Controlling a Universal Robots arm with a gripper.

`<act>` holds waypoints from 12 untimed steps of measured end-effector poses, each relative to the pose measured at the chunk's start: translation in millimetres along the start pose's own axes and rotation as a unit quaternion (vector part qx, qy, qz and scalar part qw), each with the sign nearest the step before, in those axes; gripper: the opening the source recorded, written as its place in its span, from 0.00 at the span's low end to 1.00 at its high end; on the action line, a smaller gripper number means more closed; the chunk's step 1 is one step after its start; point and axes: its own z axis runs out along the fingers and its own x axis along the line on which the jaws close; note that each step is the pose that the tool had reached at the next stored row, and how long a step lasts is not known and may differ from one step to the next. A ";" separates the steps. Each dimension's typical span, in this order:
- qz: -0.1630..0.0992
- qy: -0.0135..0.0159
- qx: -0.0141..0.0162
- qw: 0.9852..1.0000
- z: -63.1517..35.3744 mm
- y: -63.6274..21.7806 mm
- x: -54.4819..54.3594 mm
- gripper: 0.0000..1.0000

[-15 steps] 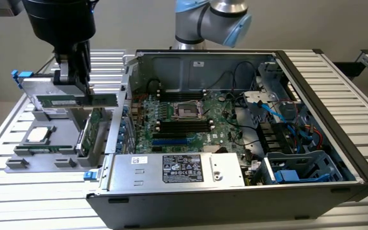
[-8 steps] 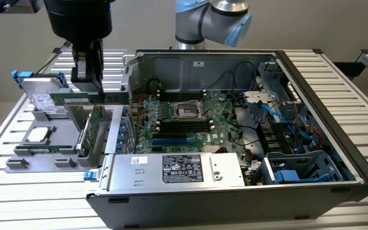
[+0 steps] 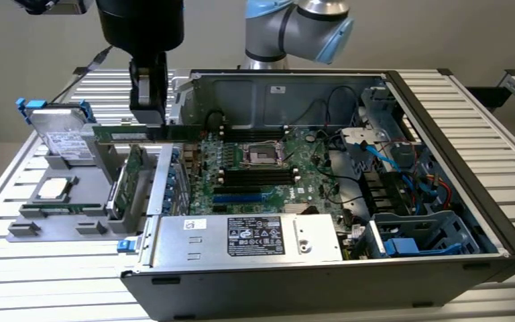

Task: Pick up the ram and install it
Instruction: 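Pick up the ram and move it above insertion slot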

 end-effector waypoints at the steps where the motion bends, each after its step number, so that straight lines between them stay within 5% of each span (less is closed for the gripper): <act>1: 0.000 0.000 0.000 1.000 -0.3 -3.2 -0.4 0.14; 12: 0.000 0.000 -0.001 1.000 -4.7 -42.2 -4.9 0.14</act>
